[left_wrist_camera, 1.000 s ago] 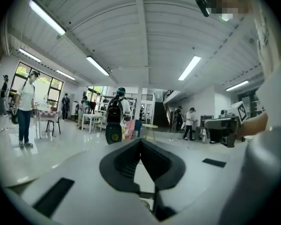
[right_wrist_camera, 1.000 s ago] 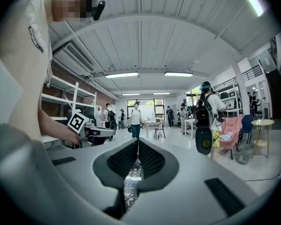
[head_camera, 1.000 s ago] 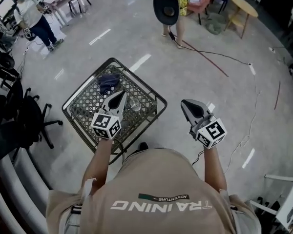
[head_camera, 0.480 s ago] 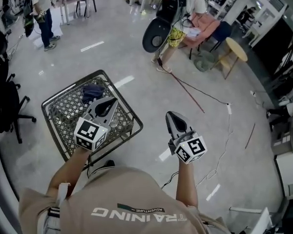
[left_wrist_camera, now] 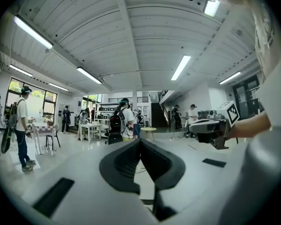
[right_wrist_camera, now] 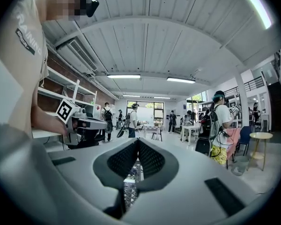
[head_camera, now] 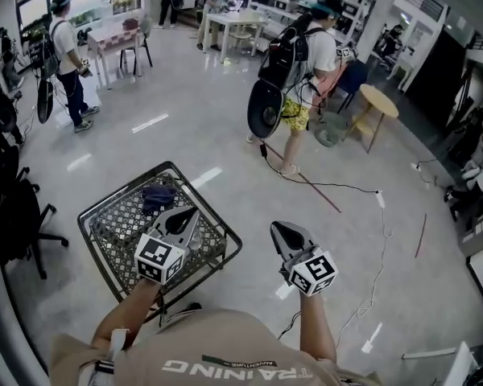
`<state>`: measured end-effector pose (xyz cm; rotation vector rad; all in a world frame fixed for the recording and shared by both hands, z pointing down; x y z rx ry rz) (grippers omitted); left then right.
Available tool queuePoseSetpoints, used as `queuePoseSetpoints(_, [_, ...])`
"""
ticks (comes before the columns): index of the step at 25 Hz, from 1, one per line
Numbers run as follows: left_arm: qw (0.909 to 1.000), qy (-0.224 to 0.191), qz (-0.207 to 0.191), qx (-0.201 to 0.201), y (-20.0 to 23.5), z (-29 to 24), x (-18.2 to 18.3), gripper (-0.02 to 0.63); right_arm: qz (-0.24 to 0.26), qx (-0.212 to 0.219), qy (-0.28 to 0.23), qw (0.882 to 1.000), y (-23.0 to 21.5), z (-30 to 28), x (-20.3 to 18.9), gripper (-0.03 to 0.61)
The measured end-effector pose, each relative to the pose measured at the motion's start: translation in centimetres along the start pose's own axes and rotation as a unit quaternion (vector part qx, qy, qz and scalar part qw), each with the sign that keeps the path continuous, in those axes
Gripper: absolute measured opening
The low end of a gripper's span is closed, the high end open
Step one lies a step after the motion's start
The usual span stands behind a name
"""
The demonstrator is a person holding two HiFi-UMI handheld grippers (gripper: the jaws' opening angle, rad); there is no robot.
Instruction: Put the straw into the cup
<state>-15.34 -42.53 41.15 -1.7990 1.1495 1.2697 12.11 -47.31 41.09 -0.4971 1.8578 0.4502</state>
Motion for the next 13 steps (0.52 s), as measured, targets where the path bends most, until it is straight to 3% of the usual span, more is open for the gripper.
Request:
queuePoseSetpoints(5, [0.9999, 0.004, 0.013, -0.002, 1.6, 1.2, -0.9, 0.017, -0.005, 0.002, -0.005, 1.000, 1.4, -1.3, -0.5, 0.018])
queuePoseSetpoints(13, [0.9998, -0.005, 0.020, 0.001, 0.7, 2.0, -1.0, 0.017, 0.008, 0.003, 0.004, 1.000, 1.5, -0.4, 0.0, 0.018])
Point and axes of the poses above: the fingertips, and each gripper's own axes: z backward along the fingers, y to its left, x out of its top, the point moved 7 cm from there along z, backward along the fingers, and after that the axes turned 15 degrees about y, right-handed, at the moved point
